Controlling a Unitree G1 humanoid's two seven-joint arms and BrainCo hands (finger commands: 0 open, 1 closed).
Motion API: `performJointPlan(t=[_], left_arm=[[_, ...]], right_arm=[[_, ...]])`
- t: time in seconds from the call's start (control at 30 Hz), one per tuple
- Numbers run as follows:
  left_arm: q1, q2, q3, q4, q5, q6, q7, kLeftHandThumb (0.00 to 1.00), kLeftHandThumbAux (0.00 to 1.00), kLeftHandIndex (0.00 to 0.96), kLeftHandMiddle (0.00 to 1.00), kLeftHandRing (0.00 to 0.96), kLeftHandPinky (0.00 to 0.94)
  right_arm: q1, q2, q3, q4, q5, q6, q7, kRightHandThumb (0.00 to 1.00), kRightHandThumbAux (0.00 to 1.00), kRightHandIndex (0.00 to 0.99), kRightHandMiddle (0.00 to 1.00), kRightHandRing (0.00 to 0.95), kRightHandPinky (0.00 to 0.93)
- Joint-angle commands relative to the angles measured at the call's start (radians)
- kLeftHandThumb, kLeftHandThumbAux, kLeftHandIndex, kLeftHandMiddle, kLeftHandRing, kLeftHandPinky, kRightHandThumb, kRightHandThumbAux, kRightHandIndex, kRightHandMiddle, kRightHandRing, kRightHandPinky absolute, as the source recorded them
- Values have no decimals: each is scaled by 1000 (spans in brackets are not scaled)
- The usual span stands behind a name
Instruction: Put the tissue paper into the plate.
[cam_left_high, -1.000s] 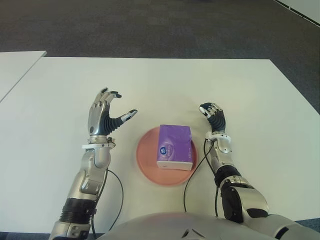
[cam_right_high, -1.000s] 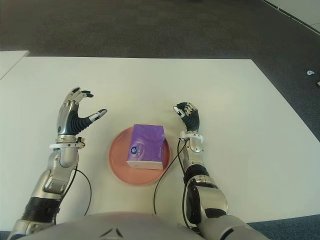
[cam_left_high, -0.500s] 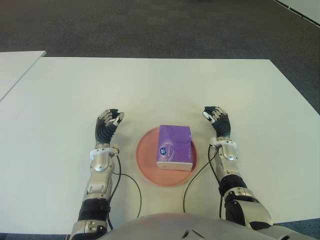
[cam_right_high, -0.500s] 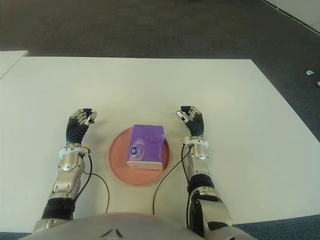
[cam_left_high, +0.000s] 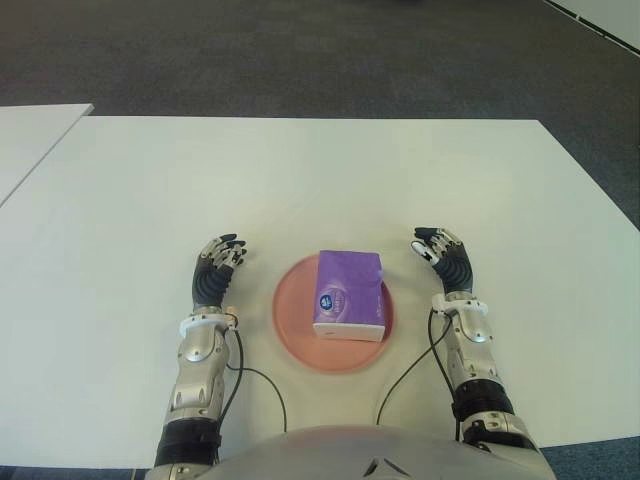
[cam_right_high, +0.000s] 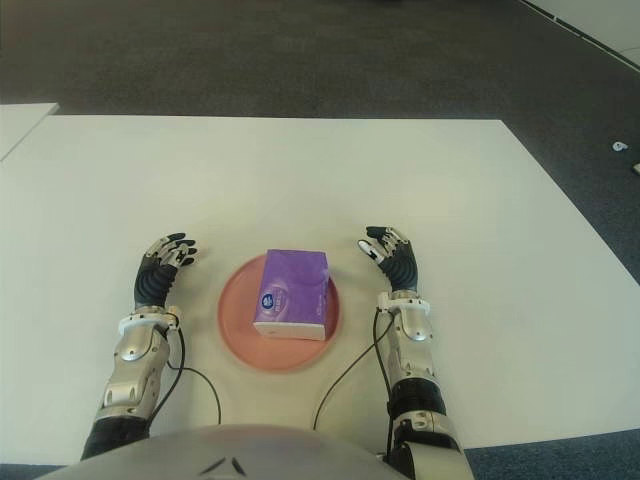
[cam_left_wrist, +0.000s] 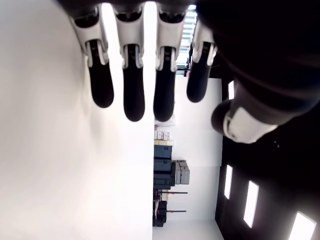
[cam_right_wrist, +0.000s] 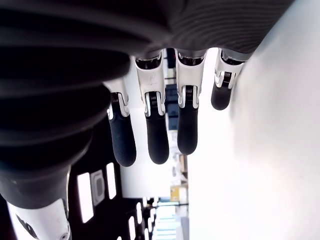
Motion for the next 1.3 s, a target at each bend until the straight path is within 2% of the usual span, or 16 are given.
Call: performJointPlan(t=[0.03, 0.27, 0.57, 1.03, 1.07, 1.17, 1.3], left_arm=[[78, -12, -27, -13, -10, 64, -36, 51, 582, 288, 365, 395, 441], [127, -16, -36, -67, -75, 81, -109, 87, 574, 297, 389, 423, 475], [158, -21, -40, -89, -127, 104, -153, 126, 563, 303, 385, 409, 443], [174, -10, -61, -62, -114, 30, -200, 135, 554, 325, 387, 409, 447], [176, -10, -62, -63, -113, 28, -201, 136, 556, 326, 388, 410, 450], [182, -9, -65, -64, -117, 20, -208, 143, 557, 323, 386, 410, 448], [181, -7, -68, -49, -120, 0, -220, 149, 542, 320, 384, 406, 443]], right_arm=[[162, 31, 21, 13, 2, 138, 2, 675, 732, 402, 348, 278, 123], [212, 33, 38, -54, -6, 170, -7, 676, 731, 404, 339, 266, 107], [247, 40, 43, -96, -1, 191, -10, 679, 731, 405, 343, 268, 101], [287, 31, 61, -146, -5, 225, 1, 672, 730, 400, 314, 261, 155], [291, 30, 62, -151, -5, 227, 1, 545, 712, 341, 308, 256, 146], [300, 28, 67, -164, -7, 233, 1, 374, 694, 260, 296, 243, 127], [312, 23, 74, -176, -14, 228, 4, 298, 689, 229, 287, 231, 109]])
